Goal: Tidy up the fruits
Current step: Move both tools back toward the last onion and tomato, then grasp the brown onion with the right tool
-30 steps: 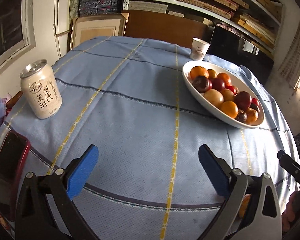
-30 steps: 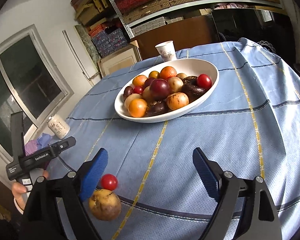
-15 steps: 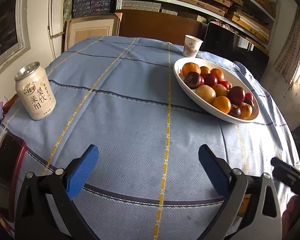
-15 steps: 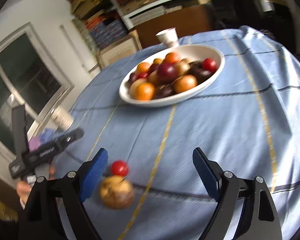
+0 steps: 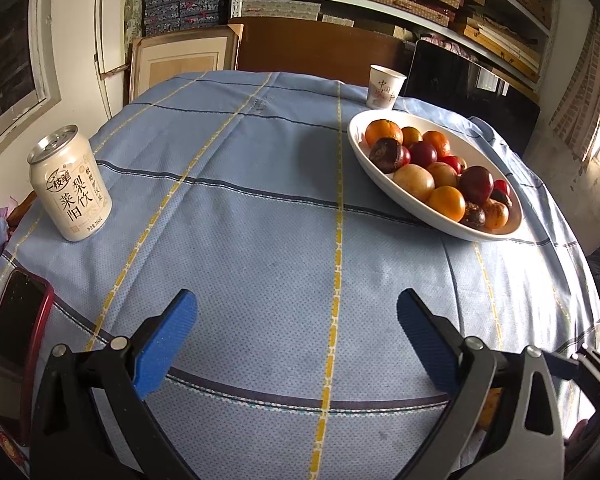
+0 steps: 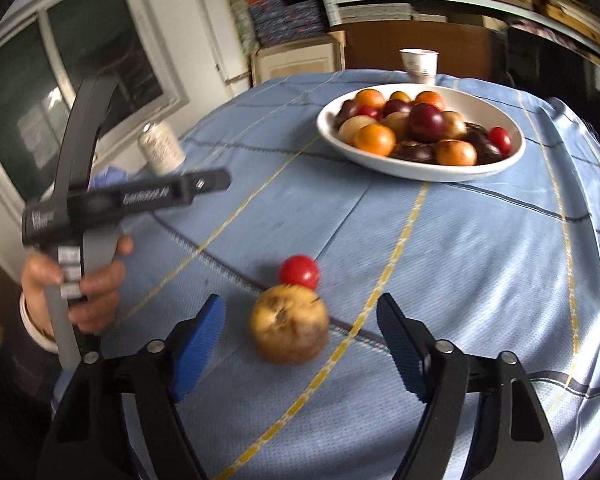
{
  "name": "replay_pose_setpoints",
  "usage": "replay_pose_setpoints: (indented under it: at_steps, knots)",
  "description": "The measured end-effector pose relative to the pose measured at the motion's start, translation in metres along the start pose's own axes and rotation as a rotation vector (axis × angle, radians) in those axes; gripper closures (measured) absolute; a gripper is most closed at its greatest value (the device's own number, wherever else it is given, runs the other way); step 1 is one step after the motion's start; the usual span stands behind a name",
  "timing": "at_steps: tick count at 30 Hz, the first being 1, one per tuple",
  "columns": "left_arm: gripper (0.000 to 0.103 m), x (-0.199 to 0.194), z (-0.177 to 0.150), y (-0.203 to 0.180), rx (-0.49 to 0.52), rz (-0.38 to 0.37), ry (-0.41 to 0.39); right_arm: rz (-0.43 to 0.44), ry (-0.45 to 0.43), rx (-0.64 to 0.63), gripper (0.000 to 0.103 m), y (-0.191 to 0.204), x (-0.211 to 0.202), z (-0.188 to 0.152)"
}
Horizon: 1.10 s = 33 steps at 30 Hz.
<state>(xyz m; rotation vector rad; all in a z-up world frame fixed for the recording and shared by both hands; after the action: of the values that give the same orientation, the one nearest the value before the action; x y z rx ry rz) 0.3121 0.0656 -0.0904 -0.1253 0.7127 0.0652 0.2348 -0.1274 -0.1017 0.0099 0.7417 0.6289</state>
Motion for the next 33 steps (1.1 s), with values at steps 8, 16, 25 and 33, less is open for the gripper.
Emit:
replay_pose_setpoints:
  at_steps: [8,16,25,33]
  knots:
    - [0.005,-0.001,0.000,0.000,0.002,-0.002,0.003,0.003,0.023,-0.049,0.031,0.010,0.003,-0.009]
    - [0.005,0.000,0.000,-0.003,0.024,0.010,0.002,-0.023,0.037,-0.016,0.031,0.004,0.009,-0.010]
    - [0.005,-0.001,0.001,-0.001,0.017,0.010,-0.002,-0.037,0.063,-0.024,0.044,0.005,0.017,-0.012]
    - [0.005,-0.001,0.001,0.000,0.021,0.017,-0.004,-0.022,0.065,-0.028,0.058,0.008,0.016,-0.012]
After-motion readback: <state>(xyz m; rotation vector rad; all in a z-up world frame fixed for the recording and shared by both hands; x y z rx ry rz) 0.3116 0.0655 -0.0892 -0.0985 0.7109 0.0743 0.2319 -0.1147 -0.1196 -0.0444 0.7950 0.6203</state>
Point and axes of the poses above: each gripper's, at about its wrist camera, not at the fingertips, and x roughly the way its jaws point, y to its left, z to its top, the point moved 7 cm from there along x, roughly the way its jaws point, and after that the axes turned 7 degrees about -y, right-handed, at the moved point
